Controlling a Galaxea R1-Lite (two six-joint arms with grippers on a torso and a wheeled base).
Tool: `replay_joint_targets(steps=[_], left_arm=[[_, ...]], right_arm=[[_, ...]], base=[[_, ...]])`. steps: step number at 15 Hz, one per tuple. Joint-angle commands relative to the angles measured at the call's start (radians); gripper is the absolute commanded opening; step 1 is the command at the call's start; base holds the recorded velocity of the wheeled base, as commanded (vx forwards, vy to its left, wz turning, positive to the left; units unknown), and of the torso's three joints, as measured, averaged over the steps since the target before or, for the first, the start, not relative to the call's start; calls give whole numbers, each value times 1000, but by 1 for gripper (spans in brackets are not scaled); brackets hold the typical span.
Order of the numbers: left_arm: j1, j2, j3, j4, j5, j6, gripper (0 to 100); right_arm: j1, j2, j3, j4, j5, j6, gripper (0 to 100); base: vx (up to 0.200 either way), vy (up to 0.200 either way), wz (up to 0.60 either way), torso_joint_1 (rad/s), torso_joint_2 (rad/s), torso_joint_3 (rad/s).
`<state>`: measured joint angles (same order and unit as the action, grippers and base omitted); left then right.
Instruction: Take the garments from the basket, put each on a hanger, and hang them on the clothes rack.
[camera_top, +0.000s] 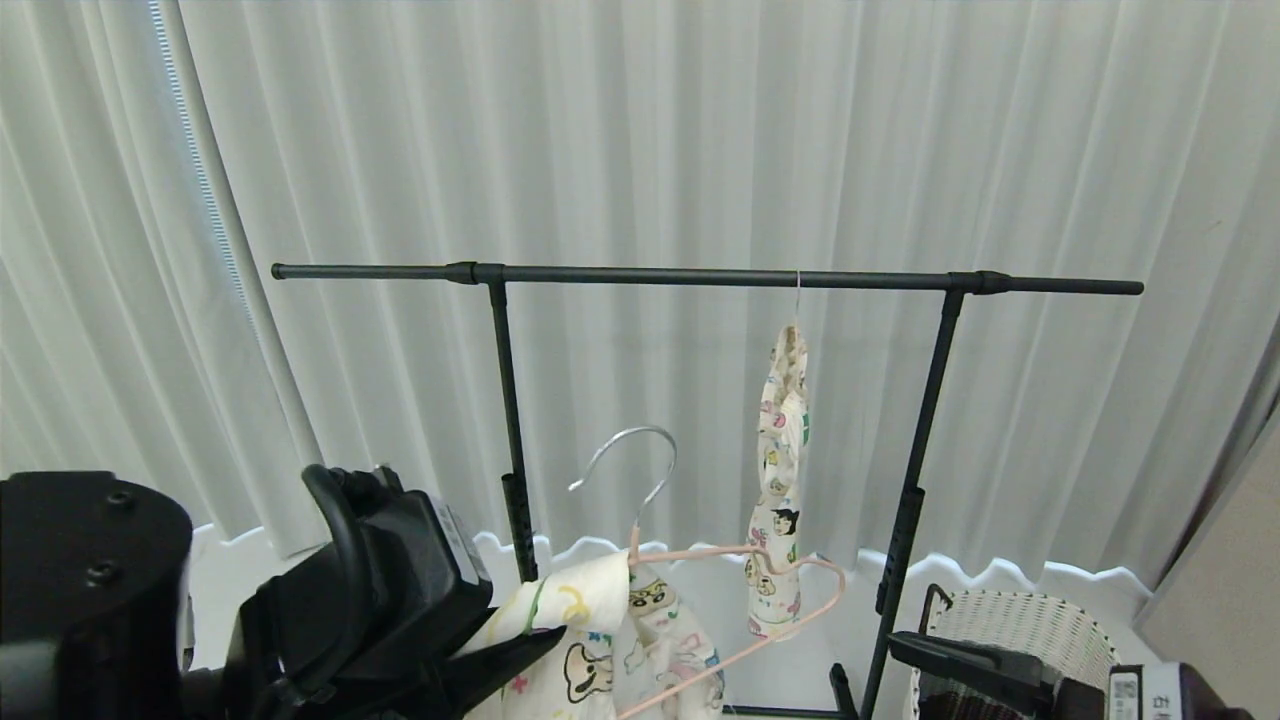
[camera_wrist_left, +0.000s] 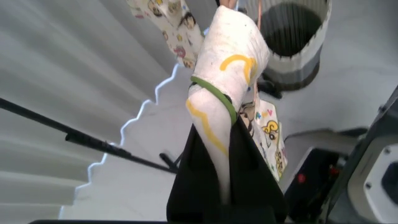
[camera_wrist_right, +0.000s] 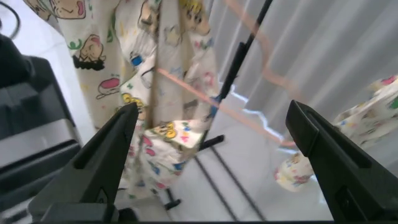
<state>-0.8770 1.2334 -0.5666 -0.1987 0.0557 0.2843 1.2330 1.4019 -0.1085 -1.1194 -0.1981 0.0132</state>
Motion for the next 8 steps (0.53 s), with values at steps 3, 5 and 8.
replay_joint_targets(steps=[3,5,8], left_arm=[[0,-23,-61,1,3,-43,0],[0,-34,-101,1,4,-62,0],[0,-45,-141,1,4,-63,0]], right_arm=[[-24,112,-79,0,-12,134,100],[-44,183,-145,0,-15,198,100],[-55,295,-244,0,-80,297,100]], base=[[0,0,0,0,0,0],[0,0,0,0,0,0],[0,0,0,0,0,0]])
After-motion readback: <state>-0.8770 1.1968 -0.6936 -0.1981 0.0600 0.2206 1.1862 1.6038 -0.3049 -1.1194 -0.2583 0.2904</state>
